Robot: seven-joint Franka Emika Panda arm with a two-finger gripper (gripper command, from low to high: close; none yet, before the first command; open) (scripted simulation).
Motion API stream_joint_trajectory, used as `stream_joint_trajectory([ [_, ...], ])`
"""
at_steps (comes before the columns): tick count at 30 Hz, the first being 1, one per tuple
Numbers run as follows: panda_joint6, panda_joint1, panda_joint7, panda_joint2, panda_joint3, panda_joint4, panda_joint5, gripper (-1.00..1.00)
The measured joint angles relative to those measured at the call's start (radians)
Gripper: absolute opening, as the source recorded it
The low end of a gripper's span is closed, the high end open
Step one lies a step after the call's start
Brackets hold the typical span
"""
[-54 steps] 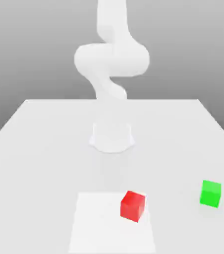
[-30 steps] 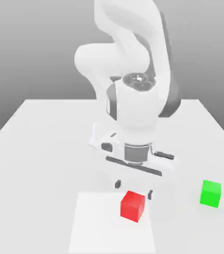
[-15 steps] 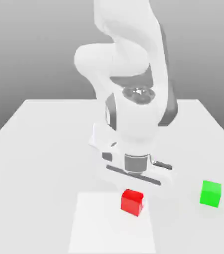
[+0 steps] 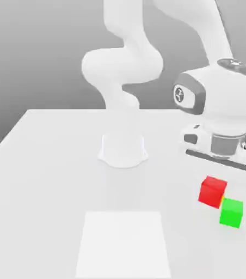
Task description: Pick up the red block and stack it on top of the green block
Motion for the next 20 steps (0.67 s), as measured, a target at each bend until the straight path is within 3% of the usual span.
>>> stream_joint_trajectory([
  [3, -0.011, 0.073, 0.121, 0.011, 0.033, 0.021, -0.012, -1.0],
  [9, 0.131, 0.107, 0.25, 0.176, -0.043, 0.035, -0.157, -1.0],
  [10, 0.15, 0.116, 0.264, 0.198, -0.055, 0.036, -0.177, 1.0],
  [16, 0.159, 0.12, 0.271, 0.209, -0.061, 0.036, -0.187, 1.0],
  [20, 0.083, 0.105, 0.214, 0.123, -0.032, 0.033, -0.108, 1.0],
])
